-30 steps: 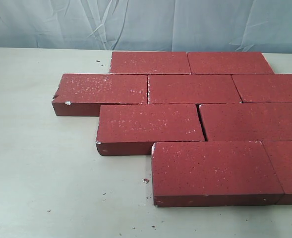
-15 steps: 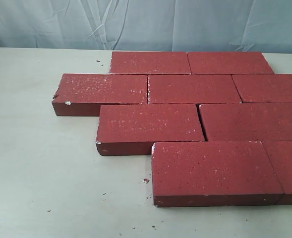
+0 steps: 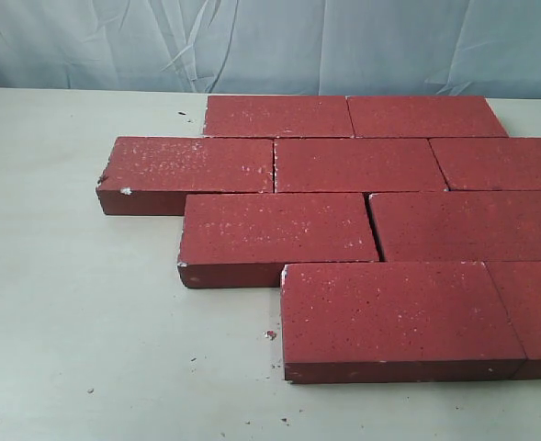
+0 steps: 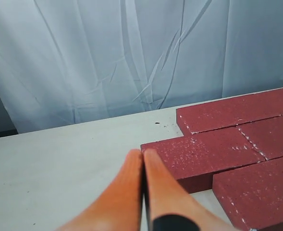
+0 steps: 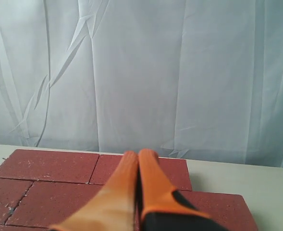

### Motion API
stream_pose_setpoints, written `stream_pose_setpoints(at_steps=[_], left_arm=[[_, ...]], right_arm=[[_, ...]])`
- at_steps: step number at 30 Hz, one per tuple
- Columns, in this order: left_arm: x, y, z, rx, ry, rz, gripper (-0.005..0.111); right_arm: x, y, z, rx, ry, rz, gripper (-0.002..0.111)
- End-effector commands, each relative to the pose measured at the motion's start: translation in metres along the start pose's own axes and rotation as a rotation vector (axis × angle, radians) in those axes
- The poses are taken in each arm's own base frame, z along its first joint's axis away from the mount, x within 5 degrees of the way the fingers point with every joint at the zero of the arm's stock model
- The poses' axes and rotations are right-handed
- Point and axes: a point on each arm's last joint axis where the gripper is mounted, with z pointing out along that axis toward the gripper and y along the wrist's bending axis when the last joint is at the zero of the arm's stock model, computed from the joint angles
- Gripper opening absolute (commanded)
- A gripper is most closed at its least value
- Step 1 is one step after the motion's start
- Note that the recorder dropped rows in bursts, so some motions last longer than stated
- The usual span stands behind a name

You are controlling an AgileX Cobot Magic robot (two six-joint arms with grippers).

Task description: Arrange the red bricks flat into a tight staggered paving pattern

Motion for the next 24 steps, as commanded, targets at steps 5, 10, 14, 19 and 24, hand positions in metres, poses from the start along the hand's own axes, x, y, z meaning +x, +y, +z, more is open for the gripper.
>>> stream_pose_setpoints(at_steps=[5,10,14,19,24], left_arm=[[0.001,0.003,0.000,-0.032,-0.005,0.061,0.000],[0.000,0.002,0.002,-0.027,-0.077,0.036,0.000],[0.021,0.003,0.007,-0.051,-0.174,0.088,0.000],[0.063,0.001,0.003,-0.050,-0.153,0.085,0.000],[0.095,-0.001,0.002,-0.044,-0.134,0.010,0.000]], right_arm=[[0.000,0.000,0.000,0.004,-0.008,0.008,-0.001],[0.000,0.000,0.000,0.004,-0.008,0.008,-0.001],[0.000,0.000,0.000,0.004,-0.008,0.008,-0.001],[0.000,0.000,0.000,0.004,-0.008,0.008,-0.001],[0.000,-0.001,0.000,0.006,-0.012,0.003,-0.001]])
